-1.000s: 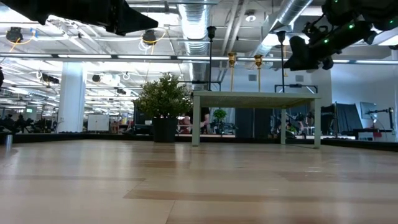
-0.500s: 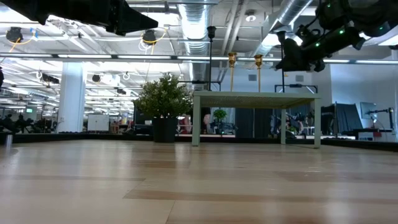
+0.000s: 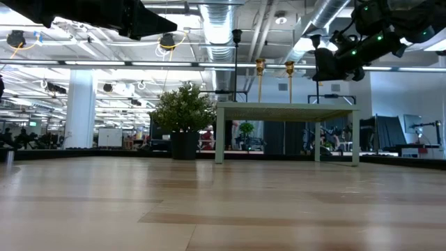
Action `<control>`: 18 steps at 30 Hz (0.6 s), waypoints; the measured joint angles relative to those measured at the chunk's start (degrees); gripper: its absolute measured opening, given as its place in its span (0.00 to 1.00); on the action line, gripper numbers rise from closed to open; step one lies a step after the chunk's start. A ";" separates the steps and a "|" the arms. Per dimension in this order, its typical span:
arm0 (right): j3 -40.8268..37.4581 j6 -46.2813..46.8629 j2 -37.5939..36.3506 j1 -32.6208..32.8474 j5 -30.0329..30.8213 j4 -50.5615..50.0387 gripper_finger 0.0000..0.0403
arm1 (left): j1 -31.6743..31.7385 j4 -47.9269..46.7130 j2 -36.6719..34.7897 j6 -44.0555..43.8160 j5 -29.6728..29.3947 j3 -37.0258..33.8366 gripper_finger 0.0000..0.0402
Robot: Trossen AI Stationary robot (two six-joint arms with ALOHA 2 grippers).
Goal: Pick & Place candle stick holders
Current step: Adjust the right black candle holder on the shelf
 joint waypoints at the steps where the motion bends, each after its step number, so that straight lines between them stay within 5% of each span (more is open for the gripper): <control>1: 0.00 0.00 -0.02 0.00 -0.04 -0.02 0.05 | 0.00 0.01 0.00 0.00 0.01 0.00 0.02; 18: 0.09 1.35 -0.11 2.13 -0.24 -1.07 0.03 | 0.00 0.01 0.00 0.00 0.01 0.00 0.02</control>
